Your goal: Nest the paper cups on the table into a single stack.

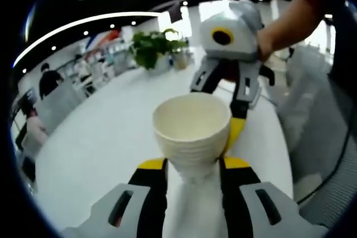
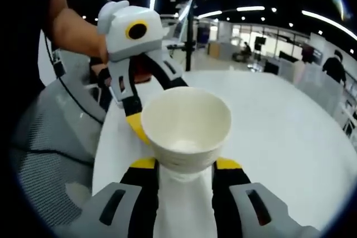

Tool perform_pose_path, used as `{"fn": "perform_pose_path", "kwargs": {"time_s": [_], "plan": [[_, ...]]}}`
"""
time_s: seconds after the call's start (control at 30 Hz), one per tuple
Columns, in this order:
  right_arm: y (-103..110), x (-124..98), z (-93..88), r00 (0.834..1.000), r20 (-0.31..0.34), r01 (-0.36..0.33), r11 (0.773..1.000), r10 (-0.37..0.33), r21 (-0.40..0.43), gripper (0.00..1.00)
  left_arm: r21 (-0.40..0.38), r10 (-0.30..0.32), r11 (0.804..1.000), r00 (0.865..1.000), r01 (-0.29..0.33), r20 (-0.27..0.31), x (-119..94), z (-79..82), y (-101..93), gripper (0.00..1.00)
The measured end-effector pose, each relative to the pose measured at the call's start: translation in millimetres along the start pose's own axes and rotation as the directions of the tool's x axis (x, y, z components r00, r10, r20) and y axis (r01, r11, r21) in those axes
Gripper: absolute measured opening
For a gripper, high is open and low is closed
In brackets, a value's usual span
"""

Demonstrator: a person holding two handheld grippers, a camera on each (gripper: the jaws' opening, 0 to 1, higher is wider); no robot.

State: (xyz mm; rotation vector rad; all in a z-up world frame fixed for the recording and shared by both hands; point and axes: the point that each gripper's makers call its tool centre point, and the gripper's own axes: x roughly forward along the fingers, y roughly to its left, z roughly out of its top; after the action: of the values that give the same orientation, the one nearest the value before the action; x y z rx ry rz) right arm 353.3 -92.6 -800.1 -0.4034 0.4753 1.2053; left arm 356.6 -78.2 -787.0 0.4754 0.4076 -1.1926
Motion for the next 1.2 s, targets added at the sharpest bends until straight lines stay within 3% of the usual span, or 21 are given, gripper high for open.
{"fn": "perform_pose_path", "kwargs": {"time_s": [0.3,0.57,0.87,1.07,1.2], "plan": [[-34,13,4.1,1.000,-0.013,-0.003,1.000,0.003,-0.015,0.33,0.033,-0.014,0.999,0.999,0.015,-0.031,10,-0.4,33.9,0.34],[-77,30,8.8,1.000,-0.018,-0.004,0.999,0.003,-0.048,0.33,-0.018,0.010,1.000,0.999,-0.010,-0.033,26,-6.4,78.1,0.34],[-125,50,22.8,1.000,-0.015,-0.012,0.998,0.011,-0.068,0.32,-0.009,0.046,0.999,0.996,-0.047,-0.070,33,-4.0,130.1,0.34],[-144,55,32.6,1.000,-0.011,-0.006,0.998,0.005,-0.067,0.32,0.016,0.051,0.999,0.995,-0.049,-0.083,35,0.5,152.6,0.34],[-159,57,35.6,1.000,-0.015,0.003,0.998,-0.004,-0.069,0.32,-0.014,0.040,0.999,0.997,-0.041,-0.067,40,1.5,166.8,0.34]]}}
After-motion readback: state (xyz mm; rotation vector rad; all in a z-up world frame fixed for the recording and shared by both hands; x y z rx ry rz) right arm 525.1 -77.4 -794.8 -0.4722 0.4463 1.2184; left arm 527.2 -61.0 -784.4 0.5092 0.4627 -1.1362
